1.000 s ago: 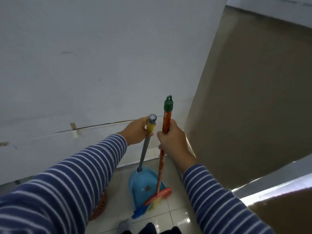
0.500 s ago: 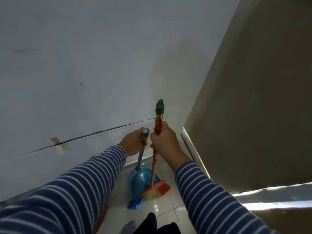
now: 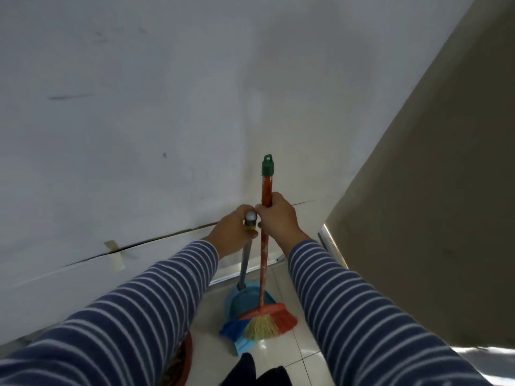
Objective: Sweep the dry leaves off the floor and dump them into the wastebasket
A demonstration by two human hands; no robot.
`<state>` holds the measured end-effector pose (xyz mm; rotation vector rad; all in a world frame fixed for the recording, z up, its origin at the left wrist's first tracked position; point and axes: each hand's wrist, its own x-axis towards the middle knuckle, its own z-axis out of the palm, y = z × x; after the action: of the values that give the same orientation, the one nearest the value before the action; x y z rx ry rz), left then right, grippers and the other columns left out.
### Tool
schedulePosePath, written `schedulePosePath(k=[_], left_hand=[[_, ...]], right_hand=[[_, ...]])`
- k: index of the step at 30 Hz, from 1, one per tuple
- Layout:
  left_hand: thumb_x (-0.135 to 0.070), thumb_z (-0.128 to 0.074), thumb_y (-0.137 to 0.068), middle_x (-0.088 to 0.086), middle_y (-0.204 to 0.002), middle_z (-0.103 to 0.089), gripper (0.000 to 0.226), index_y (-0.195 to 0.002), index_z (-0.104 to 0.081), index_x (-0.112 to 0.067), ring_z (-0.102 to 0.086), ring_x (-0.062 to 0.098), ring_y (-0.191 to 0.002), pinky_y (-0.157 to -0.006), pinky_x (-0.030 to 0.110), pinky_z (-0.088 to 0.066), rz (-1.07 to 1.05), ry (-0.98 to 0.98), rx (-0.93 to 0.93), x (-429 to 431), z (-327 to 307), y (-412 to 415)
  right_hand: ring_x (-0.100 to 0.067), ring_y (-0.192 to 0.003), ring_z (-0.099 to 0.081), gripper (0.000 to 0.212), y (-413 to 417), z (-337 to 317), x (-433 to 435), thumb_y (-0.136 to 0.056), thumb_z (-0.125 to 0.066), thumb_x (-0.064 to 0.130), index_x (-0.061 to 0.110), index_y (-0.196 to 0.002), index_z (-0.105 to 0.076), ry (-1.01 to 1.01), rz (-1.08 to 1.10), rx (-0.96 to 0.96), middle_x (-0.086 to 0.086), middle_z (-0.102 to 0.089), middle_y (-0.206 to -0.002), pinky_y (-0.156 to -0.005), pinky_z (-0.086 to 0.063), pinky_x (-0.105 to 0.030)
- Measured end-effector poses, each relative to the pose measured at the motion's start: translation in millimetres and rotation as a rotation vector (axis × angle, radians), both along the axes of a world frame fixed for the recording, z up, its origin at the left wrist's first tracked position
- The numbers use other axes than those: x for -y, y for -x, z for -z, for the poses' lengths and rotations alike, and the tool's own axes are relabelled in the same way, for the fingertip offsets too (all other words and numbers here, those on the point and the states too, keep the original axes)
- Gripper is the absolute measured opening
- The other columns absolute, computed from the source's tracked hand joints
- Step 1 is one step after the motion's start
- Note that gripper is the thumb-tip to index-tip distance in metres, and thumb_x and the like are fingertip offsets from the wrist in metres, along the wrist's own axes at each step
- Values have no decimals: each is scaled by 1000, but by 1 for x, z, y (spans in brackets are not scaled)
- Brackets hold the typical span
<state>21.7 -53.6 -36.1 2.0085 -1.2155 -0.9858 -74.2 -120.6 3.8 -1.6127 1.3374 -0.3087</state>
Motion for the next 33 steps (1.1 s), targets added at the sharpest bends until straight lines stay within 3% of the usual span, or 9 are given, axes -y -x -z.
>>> schedulePosePath(k=[3, 7, 13, 15, 18, 26, 29, 33], left_hand=[[-7, -70, -82, 2, -117, -57, 62, -133, -39, -20, -56, 18, -100, -89, 27, -47, -1, 20, -64, 2, -9, -2], [-2, -70, -81, 7, -138, -47, 79, -143, -27, -24, -57, 23, -109, -95, 36, -51, 6, 40, -167, 3, -19, -7], [0, -71, -79, 8, -142, -43, 91, -148, -18, -27, -62, 24, -106, -93, 42, -53, 31, 39, -173, 3, -25, -6], [-1, -71, -80, 8, -144, -42, 92, -148, -16, -26, -61, 25, -109, -95, 40, -52, 30, 31, -164, 2, -27, -4], [-3, -72, -80, 8, -147, -40, 91, -148, -15, -24, -54, 26, -120, -101, 35, -47, 28, 22, -134, -2, -32, 2], [-1, -69, -82, 7, -154, -30, 91, -150, -14, -22, -36, 25, -137, -99, 28, -38, -9, 88, -52, -30, -62, 32], [-1, -63, -87, 5, -156, -25, 82, -150, -15, -21, -31, 25, -140, -107, 32, -33, -85, 176, 30, -47, -81, 51], [-5, -60, -90, 5, -155, -27, 74, -149, -19, -22, -33, 25, -139, -104, 29, -33, -146, 250, 112, -81, -106, 89]], right_hand=[[-20, -97, -59, 27, -13, 0, 9, -96, -51, 24, 13, -121, -54, -35, 34, 5, -4, -60, -111, -85, -50, -33], [-25, -102, -63, 34, -25, -2, 13, -97, -46, 22, 13, -129, -52, -77, 14, 8, -7, -63, -116, -93, -53, -41], [-27, -105, -64, 41, -25, -4, 9, -97, -42, 24, 16, -137, -48, -94, -26, 4, -7, -63, -121, -94, -53, -42], [-27, -116, -57, 47, -20, -6, 5, -99, -42, 25, 16, -146, -37, -102, -29, -14, -8, -54, -135, -97, -49, -37], [-28, -130, -46, 53, -11, -10, -1, -100, -44, 27, 15, -150, -30, -81, -39, -22, -8, -40, -150, -107, -42, -41], [-27, -136, -40, 49, 25, -30, -29, -101, -41, 28, 17, -148, -33, -2, -55, 9, -7, -38, -153, -109, -36, -38], [-27, -135, -41, 49, 44, -43, -48, -101, -41, 29, 17, -148, -32, 35, -105, 12, -7, -37, -153, -104, -38, -35], [-28, -133, -43, 47, 80, -66, -82, -102, -40, 28, 15, -146, -35, 125, -184, 40, -9, -41, -150, -105, -38, -37]])
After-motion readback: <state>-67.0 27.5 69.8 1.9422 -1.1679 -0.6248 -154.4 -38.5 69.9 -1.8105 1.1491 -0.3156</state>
